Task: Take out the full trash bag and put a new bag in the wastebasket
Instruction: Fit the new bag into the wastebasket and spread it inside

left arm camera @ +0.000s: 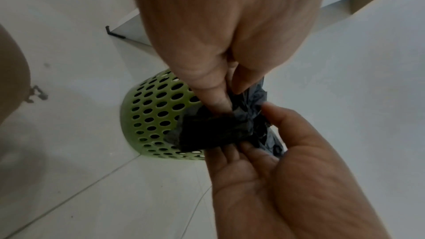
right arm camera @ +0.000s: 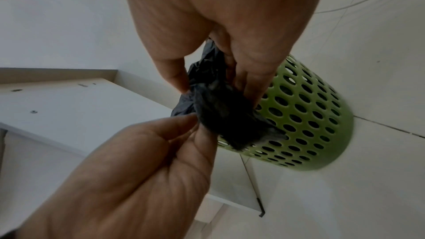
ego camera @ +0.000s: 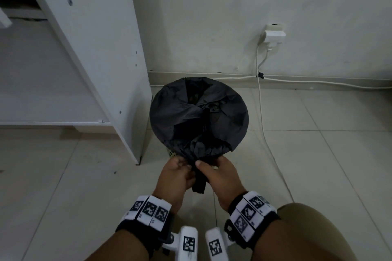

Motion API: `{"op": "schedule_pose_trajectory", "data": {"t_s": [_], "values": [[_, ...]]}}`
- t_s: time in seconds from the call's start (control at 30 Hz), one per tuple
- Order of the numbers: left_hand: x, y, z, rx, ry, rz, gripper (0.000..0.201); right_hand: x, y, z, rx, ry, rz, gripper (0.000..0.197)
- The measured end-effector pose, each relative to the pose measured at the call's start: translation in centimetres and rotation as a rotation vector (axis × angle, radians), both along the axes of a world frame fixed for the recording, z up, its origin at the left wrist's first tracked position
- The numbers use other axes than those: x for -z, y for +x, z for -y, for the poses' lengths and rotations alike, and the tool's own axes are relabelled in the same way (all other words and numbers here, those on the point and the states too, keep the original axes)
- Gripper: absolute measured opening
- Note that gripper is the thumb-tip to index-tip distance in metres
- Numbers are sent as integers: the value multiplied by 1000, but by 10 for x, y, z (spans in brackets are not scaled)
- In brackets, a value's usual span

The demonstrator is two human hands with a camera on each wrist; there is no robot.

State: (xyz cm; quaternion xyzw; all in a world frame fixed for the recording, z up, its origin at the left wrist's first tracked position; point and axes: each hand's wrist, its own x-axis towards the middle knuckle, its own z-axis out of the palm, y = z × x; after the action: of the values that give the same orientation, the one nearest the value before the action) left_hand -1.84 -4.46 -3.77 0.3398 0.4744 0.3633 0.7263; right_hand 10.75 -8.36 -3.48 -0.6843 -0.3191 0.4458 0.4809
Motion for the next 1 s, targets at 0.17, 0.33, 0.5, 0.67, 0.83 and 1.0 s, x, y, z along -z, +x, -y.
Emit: {"op": "schedule_pose_trajectory", "data": {"t_s": [0.17,0.33,0.5,0.67,0.83,1.0], "values": [[-1,6,0,6,-25,55,31,-5,-3,6,-79,-6,44,23],[-11,4,-5,71,4,17,31,2,3,-1,-100,-17,239,21],[-15,0,-21,165,88,-244,14,5,11,-5,-182,-5,358,26],[1,-2,-27,175,10,-304,9,7,16,-6,-205,-24,435,23],[3,-3,-35,243,-60,-346,18,13,25,-7,-128,-45,505,29],[4,-8,-55,288,24,-501,12,15,32,-14,-76,-68,498,28]]}}
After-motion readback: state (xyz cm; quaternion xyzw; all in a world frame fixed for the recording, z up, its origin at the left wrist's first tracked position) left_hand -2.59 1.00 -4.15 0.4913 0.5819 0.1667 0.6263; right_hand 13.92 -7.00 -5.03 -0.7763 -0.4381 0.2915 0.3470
